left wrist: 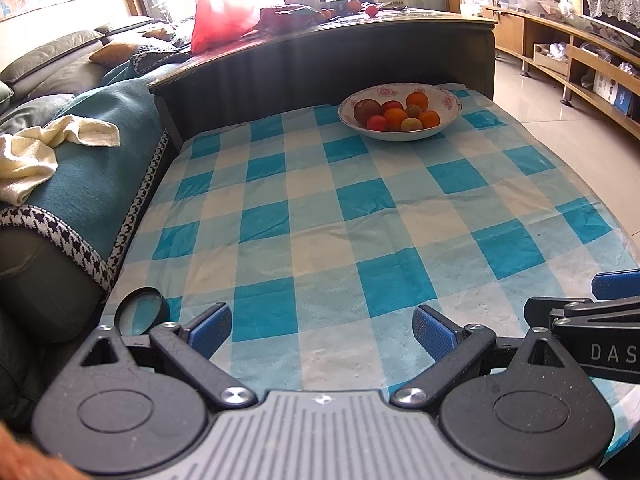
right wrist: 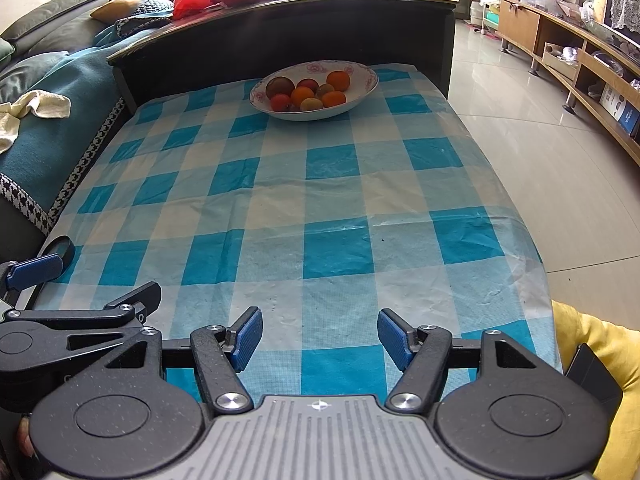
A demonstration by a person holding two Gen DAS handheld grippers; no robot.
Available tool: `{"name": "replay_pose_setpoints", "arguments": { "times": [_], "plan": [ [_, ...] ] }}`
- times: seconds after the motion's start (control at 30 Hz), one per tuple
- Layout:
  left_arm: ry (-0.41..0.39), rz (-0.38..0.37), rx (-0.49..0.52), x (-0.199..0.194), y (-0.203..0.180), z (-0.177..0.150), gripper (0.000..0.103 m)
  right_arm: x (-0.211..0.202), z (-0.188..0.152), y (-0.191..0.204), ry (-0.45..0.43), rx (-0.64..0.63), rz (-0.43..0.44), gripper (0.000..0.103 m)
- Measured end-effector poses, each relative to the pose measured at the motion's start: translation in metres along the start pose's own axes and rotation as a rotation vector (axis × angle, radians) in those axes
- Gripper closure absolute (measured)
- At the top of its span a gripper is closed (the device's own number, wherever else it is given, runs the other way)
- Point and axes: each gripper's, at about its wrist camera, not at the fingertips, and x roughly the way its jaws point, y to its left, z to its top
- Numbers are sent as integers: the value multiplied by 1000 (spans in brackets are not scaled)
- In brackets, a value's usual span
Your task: Organize fruits
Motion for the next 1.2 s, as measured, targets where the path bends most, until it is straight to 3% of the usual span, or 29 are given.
{"name": "replay_pose_setpoints", "arguments": {
  "times": [1.2],
  "plan": [
    [-29, -2, -4, -4, 2, 3, 0, 0, 4, -4, -6, 15, -5, 41]
  ]
}}
